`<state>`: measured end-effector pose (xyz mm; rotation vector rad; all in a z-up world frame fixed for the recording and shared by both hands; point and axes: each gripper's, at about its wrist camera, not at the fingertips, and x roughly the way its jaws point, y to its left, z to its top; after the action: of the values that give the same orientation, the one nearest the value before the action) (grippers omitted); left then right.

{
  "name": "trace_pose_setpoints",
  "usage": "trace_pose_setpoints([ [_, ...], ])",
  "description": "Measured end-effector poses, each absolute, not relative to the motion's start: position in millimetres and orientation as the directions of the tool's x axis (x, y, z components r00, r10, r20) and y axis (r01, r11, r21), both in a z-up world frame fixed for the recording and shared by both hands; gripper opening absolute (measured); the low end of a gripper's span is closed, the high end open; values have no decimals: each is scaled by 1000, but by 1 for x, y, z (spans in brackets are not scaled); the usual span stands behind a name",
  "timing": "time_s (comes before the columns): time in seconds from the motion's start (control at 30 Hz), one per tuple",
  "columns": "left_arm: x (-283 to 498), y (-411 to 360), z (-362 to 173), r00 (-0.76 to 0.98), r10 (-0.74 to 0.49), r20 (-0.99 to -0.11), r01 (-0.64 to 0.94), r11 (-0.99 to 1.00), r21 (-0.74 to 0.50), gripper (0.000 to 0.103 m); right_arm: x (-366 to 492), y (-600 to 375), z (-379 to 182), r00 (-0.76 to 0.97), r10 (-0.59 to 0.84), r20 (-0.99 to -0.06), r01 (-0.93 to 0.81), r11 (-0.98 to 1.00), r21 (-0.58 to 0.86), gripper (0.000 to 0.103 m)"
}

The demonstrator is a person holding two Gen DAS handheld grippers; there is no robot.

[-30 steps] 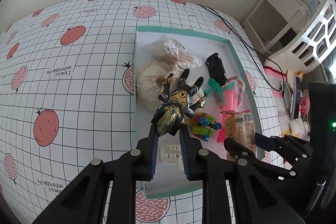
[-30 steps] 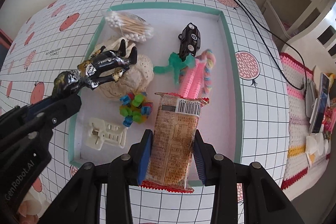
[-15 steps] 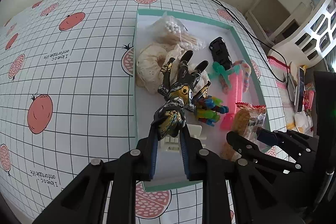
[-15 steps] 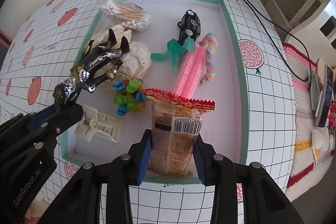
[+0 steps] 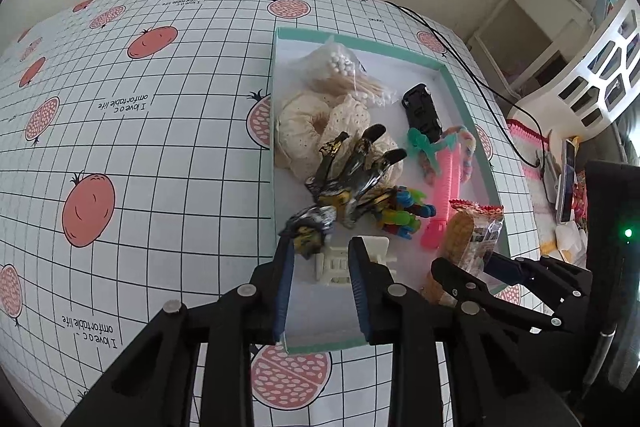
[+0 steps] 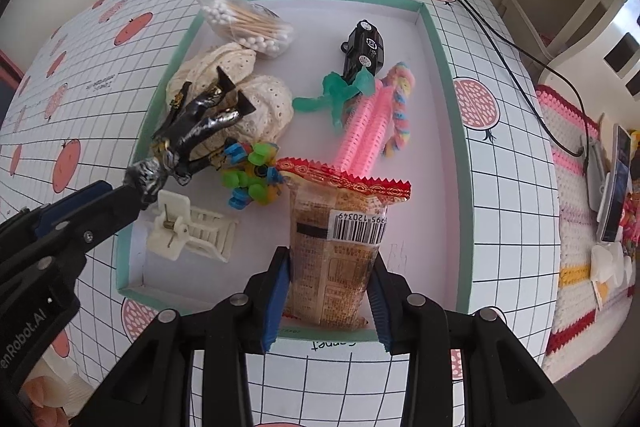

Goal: Organize objects
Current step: 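Lower the robot toy into the tray with the left tool while the right lowers the snack bar, open both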

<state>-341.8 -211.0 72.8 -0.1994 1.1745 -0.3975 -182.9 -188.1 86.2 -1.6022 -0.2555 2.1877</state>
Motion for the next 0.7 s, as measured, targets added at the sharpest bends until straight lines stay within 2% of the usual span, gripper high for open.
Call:
trace_pose_setpoints([
  [0.2, -344, -203, 79, 368, -387, -846, 188, 922, -339, 29, -183, -193, 85, -269, 436, -859, -215, -896, -387, 44],
  [0.3, -343, -199, 80, 400, -348, -848, 166, 937, -306, 39, -182, -192, 84, -277, 437, -856, -210, -897, -390, 49],
  [0.4, -341, -195, 77, 415, -318, -852, 143, 948, -285, 45, -182, -194, 82, -281, 438, -854, -209, -896, -391, 59],
  [0.47, -341, -191, 74, 421, -296, -857, 121, 955, -270, 54, -182, -194, 82, -285, 436, -854, -206, -898, -390, 64],
  [0.7, -339, -178, 68, 449, -245, -859, 76, 969, -236, 68, -179, -192, 81, -304, 426, -852, -204, -903, -379, 85],
])
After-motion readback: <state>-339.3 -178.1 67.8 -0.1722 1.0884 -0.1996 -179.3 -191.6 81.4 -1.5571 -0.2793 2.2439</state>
